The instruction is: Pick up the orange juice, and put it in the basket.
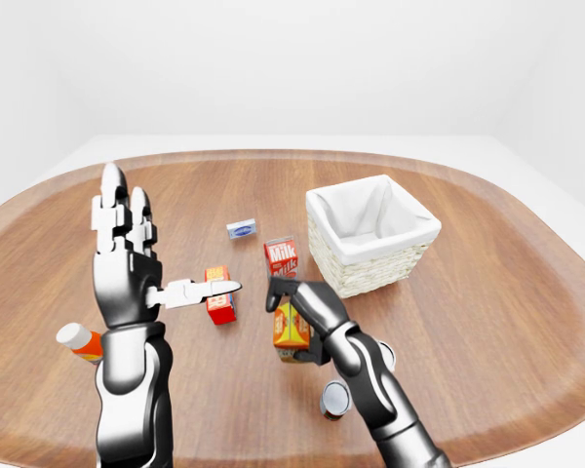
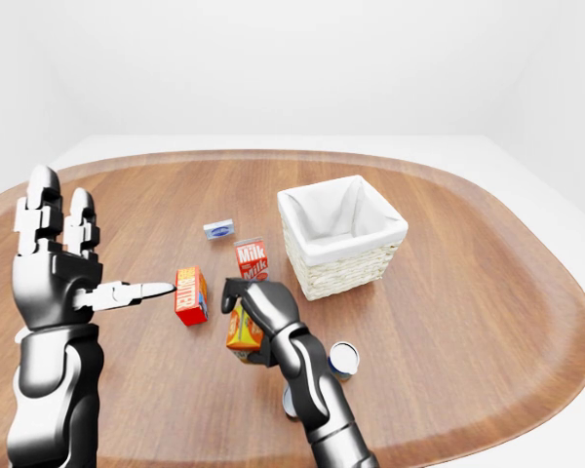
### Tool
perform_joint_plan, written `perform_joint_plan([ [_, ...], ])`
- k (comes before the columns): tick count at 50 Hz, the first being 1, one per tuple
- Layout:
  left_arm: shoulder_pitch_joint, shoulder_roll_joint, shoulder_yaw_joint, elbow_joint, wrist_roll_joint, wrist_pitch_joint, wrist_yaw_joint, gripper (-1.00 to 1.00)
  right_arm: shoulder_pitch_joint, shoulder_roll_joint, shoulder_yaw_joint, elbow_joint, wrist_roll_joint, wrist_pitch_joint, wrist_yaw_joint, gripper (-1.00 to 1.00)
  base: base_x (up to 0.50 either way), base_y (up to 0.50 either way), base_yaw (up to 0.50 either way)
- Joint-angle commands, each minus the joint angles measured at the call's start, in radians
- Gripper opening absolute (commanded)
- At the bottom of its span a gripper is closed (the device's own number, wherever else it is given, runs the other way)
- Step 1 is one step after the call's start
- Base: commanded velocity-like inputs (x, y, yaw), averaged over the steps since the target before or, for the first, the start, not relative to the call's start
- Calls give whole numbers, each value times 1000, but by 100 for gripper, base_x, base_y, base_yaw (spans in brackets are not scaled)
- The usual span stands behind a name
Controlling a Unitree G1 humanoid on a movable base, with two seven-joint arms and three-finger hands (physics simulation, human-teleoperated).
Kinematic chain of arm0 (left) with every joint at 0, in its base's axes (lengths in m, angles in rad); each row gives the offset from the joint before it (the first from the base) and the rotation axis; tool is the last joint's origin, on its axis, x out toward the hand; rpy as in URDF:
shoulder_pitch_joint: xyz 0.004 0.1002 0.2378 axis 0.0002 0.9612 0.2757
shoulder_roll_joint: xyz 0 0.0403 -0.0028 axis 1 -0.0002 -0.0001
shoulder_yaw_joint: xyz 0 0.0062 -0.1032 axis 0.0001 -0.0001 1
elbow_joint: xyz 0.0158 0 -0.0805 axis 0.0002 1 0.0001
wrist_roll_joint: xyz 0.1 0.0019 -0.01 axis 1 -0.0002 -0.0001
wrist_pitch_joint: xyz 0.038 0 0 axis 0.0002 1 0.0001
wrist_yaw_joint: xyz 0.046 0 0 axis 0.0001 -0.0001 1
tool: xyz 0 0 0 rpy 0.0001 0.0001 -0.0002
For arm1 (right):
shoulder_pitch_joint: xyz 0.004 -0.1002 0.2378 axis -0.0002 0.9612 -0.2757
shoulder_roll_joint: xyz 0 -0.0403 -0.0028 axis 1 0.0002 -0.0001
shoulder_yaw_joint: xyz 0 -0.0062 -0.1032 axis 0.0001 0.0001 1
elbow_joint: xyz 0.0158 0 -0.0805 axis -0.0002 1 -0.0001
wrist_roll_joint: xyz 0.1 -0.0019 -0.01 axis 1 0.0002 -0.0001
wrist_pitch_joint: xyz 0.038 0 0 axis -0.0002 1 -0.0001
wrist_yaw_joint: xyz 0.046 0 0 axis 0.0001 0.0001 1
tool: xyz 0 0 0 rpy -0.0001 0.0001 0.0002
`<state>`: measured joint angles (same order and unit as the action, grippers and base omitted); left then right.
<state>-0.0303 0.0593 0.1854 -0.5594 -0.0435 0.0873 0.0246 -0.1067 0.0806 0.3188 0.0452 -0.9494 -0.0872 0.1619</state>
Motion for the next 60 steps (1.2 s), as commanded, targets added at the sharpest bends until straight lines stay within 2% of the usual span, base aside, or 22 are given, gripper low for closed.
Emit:
perform_joint_plan([
  [1, -2, 2, 2, 13, -3, 0, -1, 100, -38, 8, -19, -27, -25, 0, 10, -100, 0, 0, 0],
  [11, 1, 1, 2, 6, -3, 0, 0, 100, -90, 16, -41, -65, -26, 0, 60, -100, 0, 0, 0],
  [30, 4, -1, -2, -6, -1, 0, 2, 100, -183, 19, -82, -28, 3, 0, 83, -100, 0, 0, 0],
  [33, 3, -1, -2, -6, -1, 0, 1, 100, -198, 22, -88, -38, 6, 11, 98, -100, 0, 0, 0],
  [38, 3, -1, -1, -2, -1, 0, 0, 100, -219, 21, -94, -12, 9, 8, 90, -100, 0, 0, 0],
  [60, 0, 0, 1, 7, -3, 0, -1, 100, -349, 26, -131, 59, 37, 28, 95, -100, 0, 0, 0],
])
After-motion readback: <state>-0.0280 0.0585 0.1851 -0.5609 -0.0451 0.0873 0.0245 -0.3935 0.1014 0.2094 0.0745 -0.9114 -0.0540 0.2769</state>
